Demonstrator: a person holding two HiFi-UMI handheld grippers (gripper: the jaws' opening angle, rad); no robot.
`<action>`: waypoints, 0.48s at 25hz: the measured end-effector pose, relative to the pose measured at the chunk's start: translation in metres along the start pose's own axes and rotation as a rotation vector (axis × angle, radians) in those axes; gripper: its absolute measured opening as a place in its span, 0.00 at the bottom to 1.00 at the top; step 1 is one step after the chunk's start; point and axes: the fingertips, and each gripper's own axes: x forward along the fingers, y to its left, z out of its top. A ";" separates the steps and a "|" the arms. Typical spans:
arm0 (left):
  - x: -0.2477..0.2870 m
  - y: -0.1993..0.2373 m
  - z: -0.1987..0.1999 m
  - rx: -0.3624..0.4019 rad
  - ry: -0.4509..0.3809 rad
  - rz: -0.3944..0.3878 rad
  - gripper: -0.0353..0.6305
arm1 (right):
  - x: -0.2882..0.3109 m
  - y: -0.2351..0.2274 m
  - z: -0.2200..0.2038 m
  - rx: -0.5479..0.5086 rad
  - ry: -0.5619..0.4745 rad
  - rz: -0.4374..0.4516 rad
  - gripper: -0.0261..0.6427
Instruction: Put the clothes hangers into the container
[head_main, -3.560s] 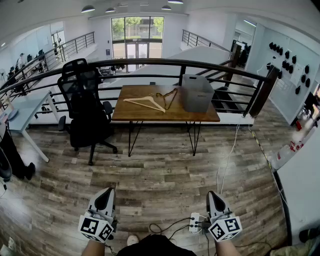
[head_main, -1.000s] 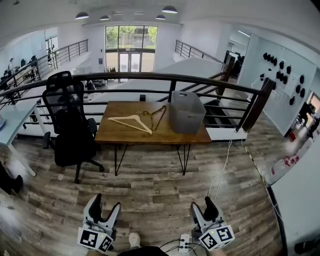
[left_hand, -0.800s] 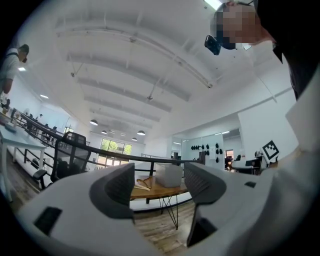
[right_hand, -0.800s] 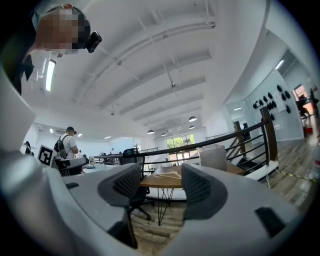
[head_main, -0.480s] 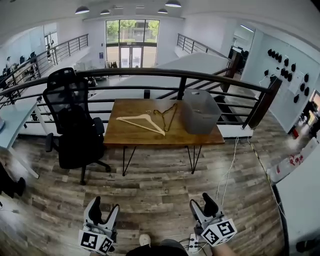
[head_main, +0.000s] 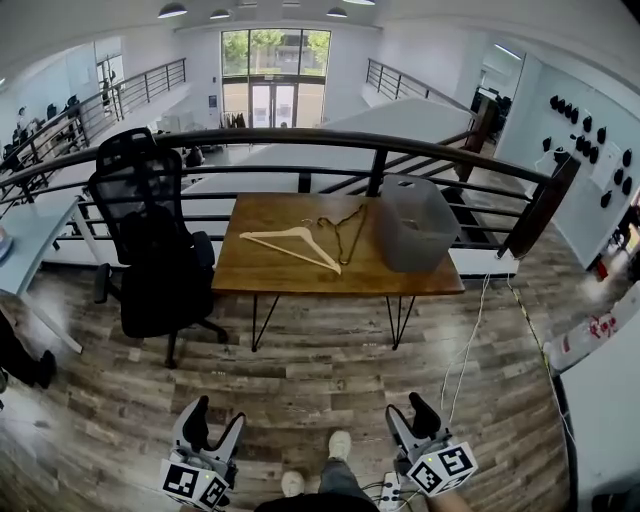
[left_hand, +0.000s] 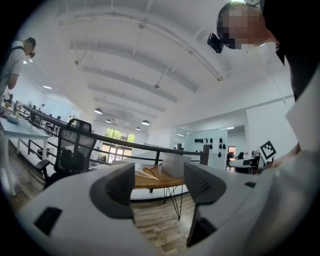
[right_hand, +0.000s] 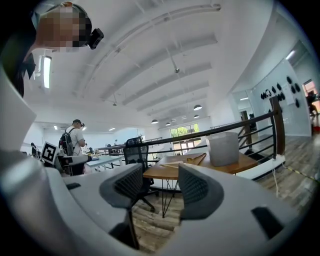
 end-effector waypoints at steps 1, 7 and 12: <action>0.008 0.001 0.001 0.005 0.002 0.000 0.50 | 0.005 -0.008 -0.001 0.006 0.000 -0.001 0.36; 0.076 -0.005 0.009 0.038 -0.011 0.010 0.50 | 0.048 -0.063 0.010 0.020 0.004 0.023 0.35; 0.140 -0.016 0.017 0.056 -0.029 0.011 0.50 | 0.087 -0.109 0.028 0.006 -0.013 0.068 0.34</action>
